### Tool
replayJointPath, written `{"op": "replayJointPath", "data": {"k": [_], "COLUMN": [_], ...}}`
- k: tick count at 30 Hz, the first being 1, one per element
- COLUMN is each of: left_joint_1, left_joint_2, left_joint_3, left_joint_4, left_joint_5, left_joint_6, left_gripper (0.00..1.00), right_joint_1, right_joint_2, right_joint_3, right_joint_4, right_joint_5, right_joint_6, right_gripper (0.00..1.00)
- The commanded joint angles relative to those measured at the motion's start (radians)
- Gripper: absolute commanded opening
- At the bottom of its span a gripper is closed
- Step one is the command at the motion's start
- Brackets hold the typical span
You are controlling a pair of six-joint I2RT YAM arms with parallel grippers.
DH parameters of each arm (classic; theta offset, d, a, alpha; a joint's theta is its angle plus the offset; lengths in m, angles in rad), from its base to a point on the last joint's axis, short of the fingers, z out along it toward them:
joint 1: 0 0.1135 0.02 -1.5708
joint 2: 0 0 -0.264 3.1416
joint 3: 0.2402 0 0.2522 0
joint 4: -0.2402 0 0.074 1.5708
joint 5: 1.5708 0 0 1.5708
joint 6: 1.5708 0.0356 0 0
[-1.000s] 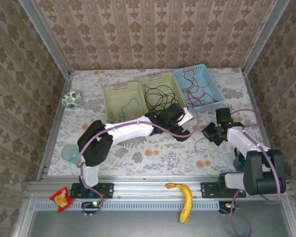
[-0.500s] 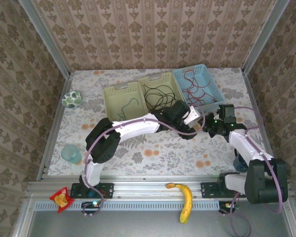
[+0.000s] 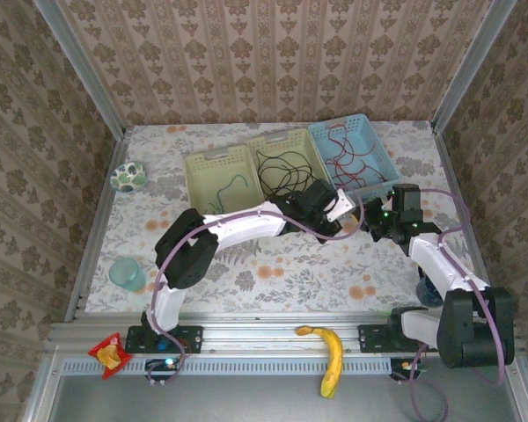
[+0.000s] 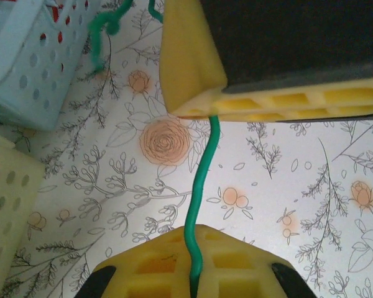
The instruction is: Untangle the cables
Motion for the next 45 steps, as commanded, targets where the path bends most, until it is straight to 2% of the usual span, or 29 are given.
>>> {"op": "replayJointPath", "data": {"k": [1, 6, 16, 21, 24, 26, 28, 31, 33, 36, 38, 40, 42, 45], "left_joint_1": [0.016, 0.038, 0.092, 0.182, 0.271, 0.336, 0.375, 0.403, 0.402, 0.399, 0.394, 0.389, 0.384, 0.384], "left_joint_2": [-0.095, -0.212, -0.314, -0.401, -0.448, -0.452, -0.446, -0.438, -0.437, -0.461, -0.489, -0.519, -0.551, -0.589], "left_joint_3": [-0.096, -0.240, -0.343, -0.430, -0.509, -0.532, -0.545, -0.546, -0.525, -0.517, -0.519, -0.519, -0.525, -0.534], "left_joint_4": [0.017, 0.109, 0.191, 0.315, 0.399, 0.367, 0.323, 0.290, 0.264, 0.263, 0.258, 0.239, 0.198, 0.073], "left_joint_5": [-0.036, -0.022, -0.016, -0.046, -0.102, -0.201, -0.305, -0.388, -0.425, -0.476, -0.543, -0.624, -0.729, -0.884], "left_joint_6": [-0.024, -0.085, -0.164, -0.269, -0.404, -0.492, -0.539, -0.545, -0.527, -0.509, -0.485, -0.478, -0.502, -0.610], "left_gripper": [0.00, 0.00, 0.00, 0.00, 0.00, 0.00, 0.00, 0.01, 0.21, 0.61, 0.78, 0.86, 0.88, 0.89], "right_joint_1": [-0.037, -0.120, -0.150, -0.149, -0.140, -0.128, -0.117, -0.109, -0.109, -0.109, -0.109, -0.109, -0.106, -0.087], "right_joint_2": [-0.040, -0.039, -0.035, -0.030, -0.024, -0.024, -0.027, -0.029, -0.028, -0.029, -0.031, -0.030, -0.031, -0.027], "right_joint_3": [-0.029, -0.092, -0.091, -0.074, -0.052, -0.037, -0.033, -0.033, -0.032, -0.025, -0.018, -0.014, -0.015, -0.005], "right_joint_4": [-0.073, -0.058, -0.087, -0.076, -0.087, -0.106, -0.111, -0.111, -0.111, -0.118, -0.129, -0.132, -0.122, -0.123], "right_joint_5": [0.110, 0.122, 0.119, 0.089, 0.071, 0.079, 0.084, 0.087, 0.089, 0.090, 0.096, 0.099, 0.094, 0.101], "right_joint_6": [-0.001, 0.024, 0.025, -0.015, -0.065, -0.098, -0.115, -0.122, -0.125, -0.143, -0.154, -0.161, -0.165, -0.183], "right_gripper": [0.05, 0.15, 0.35, 0.38, 0.38, 0.39, 0.39, 0.39, 0.40, 0.40, 0.40, 0.40, 0.40, 0.40]}}
